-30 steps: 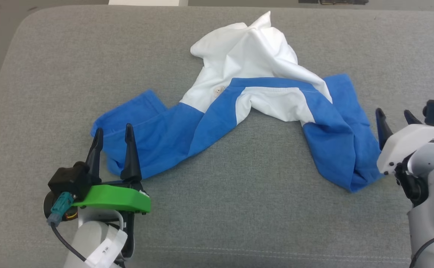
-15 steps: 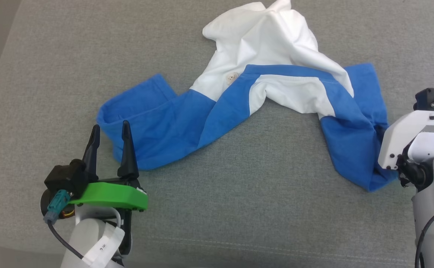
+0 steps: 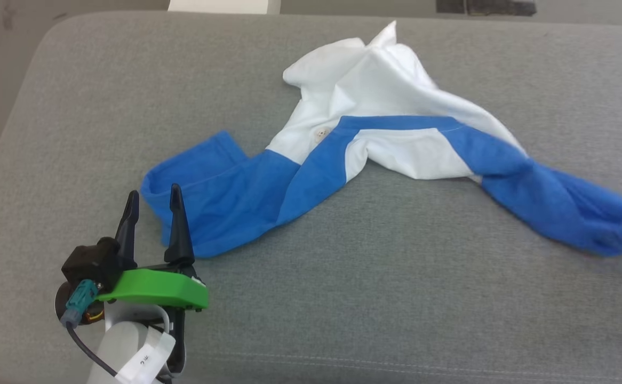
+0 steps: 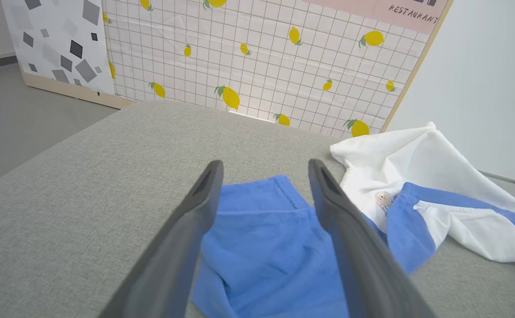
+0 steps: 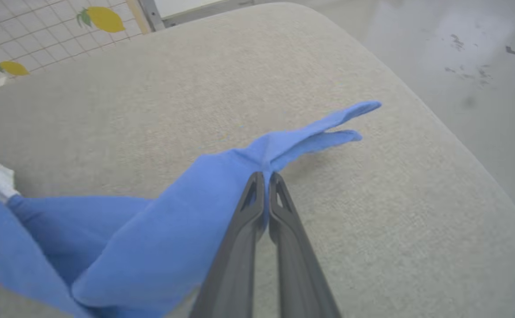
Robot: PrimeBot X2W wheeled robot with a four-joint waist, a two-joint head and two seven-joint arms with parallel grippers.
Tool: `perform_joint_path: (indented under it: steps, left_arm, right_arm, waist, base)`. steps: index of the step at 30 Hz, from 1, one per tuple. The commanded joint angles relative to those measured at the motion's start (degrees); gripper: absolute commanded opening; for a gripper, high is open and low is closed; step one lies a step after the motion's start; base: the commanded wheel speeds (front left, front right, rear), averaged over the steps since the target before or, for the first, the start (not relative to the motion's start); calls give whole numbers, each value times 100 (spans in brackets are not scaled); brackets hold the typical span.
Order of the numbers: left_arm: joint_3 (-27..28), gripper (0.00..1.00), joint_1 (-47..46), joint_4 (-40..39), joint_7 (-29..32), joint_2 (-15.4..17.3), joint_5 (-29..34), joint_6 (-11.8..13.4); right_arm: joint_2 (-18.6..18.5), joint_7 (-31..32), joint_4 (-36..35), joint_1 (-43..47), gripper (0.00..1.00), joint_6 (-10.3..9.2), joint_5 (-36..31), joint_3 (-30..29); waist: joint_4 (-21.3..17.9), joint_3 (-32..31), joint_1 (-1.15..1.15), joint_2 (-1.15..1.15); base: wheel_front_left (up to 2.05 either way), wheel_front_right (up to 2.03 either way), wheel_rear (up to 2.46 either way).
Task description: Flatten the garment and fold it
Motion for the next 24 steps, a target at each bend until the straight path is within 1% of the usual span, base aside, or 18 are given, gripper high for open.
perform_joint_path:
  steps: [1, 4, 6, 7, 8, 9, 11, 13, 15, 17, 18, 20, 21, 24]
  left_arm:
    - [19, 100, 64, -6, -20, -10, 0, 23]
    - [42, 100, 115, -5, -21, -10, 16, 13]
    - [66, 100, 146, 4, -21, -10, 29, 3]
    - [77, 100, 159, 8, -21, -10, 36, -3]
    - [92, 100, 175, 17, -21, -10, 46, -12]
    - [101, 100, 187, 25, -21, -10, 57, -21]
    - [113, 100, 211, 50, -21, -10, 79, -40]
    - [107, 100, 235, 77, -21, -10, 93, -56]
    - [89, 100, 261, 101, -21, -10, 91, -65]
    - [67, 100, 296, 123, -21, -10, 80, -68]
    - [60, 100, 321, 131, -21, -10, 75, -65]
    - [61, 100, 366, 133, -21, -10, 66, -53]
    - [61, 100, 387, 131, -21, -10, 59, -50]
    - [54, 100, 413, 127, -21, -10, 53, -50]
  right_arm:
    - [73, 17, -21, 149, 0, -11, -87, -222]
    - [220, 39, 51, 358, 0, -11, -301, -712]
    - [310, 28, 137, 425, 0, -11, -325, -870]
    - [339, -4, 193, 441, 25, -11, -304, -900]
    - [364, -70, 245, 466, 90, -11, -286, -890]
    - [381, -135, 268, 479, 100, -11, -250, -879]
    - [405, -347, 281, 512, 100, -11, -166, -822]
    - [415, -621, 234, 604, 100, -11, -129, -636]
    - [420, -944, 149, 740, 100, -11, 18, -260]
    - [422, -1292, 25, 947, 100, -11, 225, 263]
    - [422, -1422, -36, 1068, 100, -11, 438, 607]
    - [423, -1592, -208, 1264, 100, -11, 747, 1218]
    - [423, -1638, -329, 1353, 100, -11, 859, 1550]
    - [423, -1613, -611, 1403, 100, -11, 1041, 2226]
  waist:
    - [-97, -81, 0, 0]
    - [-164, -125, 0, 0]
    - [-203, -156, 0, 0]
    - [-219, -168, 0, 0]
    - [-239, -190, 0, 0]
    - [-252, -206, 0, 0]
    - [-272, -260, 0, 0]
    - [-277, -325, 0, 0]
    - [-281, -384, 0, 0]
    - [-291, -453, 0, 0]
    - [-305, -486, 0, 0]
    - [-343, -531, 0, 0]
    - [-362, -544, 0, 0]
    - [-391, -556, 0, 0]
  base:
    - [0, 0, 0]
    - [0, 0, 0]
    - [0, 0, 0]
    - [0, 0, 0]
    - [0, 0, 0]
    - [0, 0, 0]
    - [0, 0, 0]
    - [0, 0, 0]
    - [0, 0, 0]
    - [0, 0, 0]
    - [0, 0, 0]
    - [0, 0, 0]
    - [0, 0, 0]
    - [0, 0, 0]
